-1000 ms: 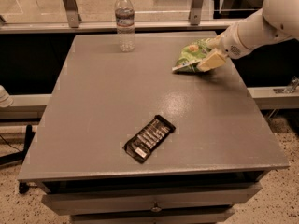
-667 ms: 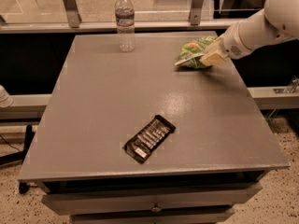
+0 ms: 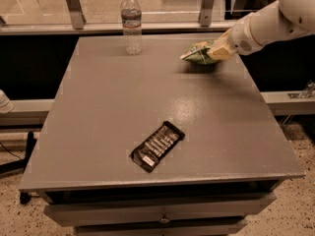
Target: Move green jalapeno chip bag near water bottle
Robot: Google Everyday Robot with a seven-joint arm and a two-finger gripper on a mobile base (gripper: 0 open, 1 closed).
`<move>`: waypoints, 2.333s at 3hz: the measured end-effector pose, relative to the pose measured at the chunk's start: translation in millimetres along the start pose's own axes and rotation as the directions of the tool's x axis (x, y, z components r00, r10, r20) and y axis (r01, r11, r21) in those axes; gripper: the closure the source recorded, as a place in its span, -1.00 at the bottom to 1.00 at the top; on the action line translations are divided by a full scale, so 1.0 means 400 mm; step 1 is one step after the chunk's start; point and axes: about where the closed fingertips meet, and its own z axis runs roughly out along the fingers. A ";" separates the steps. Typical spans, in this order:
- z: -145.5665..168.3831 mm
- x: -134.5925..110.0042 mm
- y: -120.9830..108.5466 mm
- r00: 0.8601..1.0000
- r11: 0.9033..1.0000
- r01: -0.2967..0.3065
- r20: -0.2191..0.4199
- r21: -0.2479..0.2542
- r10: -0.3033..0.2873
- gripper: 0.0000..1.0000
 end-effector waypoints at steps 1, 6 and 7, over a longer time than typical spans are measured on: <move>0.033 -0.059 0.010 0.998 0.999 0.022 0.055 -0.026 -0.021 1.00; 0.294 -0.294 0.119 0.945 0.952 0.250 0.259 -0.175 -0.200 1.00; 0.298 -0.305 0.118 0.942 0.948 0.265 0.259 -0.177 -0.215 0.65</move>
Offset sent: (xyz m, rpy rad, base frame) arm 0.0247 0.0930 -0.0051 0.1119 -0.0489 0.1961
